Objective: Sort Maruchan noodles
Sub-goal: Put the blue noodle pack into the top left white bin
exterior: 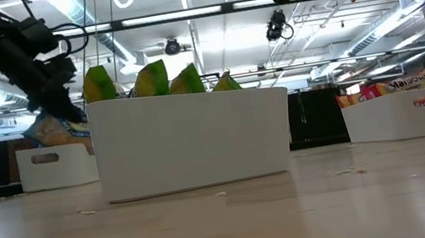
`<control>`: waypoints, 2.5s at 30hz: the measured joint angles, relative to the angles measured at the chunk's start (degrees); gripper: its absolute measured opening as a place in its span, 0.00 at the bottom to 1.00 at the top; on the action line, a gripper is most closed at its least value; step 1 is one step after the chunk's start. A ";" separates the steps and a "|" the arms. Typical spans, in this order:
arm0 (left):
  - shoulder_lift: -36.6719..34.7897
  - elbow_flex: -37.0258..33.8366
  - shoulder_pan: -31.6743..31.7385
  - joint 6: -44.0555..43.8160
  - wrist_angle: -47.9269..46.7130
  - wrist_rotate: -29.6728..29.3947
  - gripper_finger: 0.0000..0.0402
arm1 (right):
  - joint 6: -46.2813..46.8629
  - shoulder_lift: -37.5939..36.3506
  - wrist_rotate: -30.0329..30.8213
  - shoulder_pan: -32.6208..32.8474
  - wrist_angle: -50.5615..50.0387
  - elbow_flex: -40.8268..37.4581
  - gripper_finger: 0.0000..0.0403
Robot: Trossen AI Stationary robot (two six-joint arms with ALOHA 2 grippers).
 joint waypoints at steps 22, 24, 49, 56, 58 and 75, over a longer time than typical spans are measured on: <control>25.50 -0.06 -6.29 -16.16 47.35 14.47 0.03 | -2.75 0.00 -1.44 -1.87 0.19 0.00 0.49; 24.88 -0.06 -7.23 -16.06 47.84 14.46 0.03 | -1.84 0.00 -1.45 -1.37 0.19 0.00 0.49; 21.21 -24.82 -18.43 -29.78 87.29 -6.60 0.02 | -3.79 0.00 -4.28 -3.42 2.20 0.00 0.49; 21.31 -24.73 -33.22 -35.38 80.98 -32.12 0.02 | -7.91 0.00 -5.93 -3.61 2.33 0.00 0.49; 21.31 -24.73 -35.66 -37.20 81.50 -36.43 0.02 | -9.21 0.00 -5.95 -3.61 2.33 0.00 0.49; 21.31 -25.38 -38.39 -44.26 71.33 -36.18 0.08 | -14.50 0.04 -5.89 -4.52 7.12 -0.02 0.49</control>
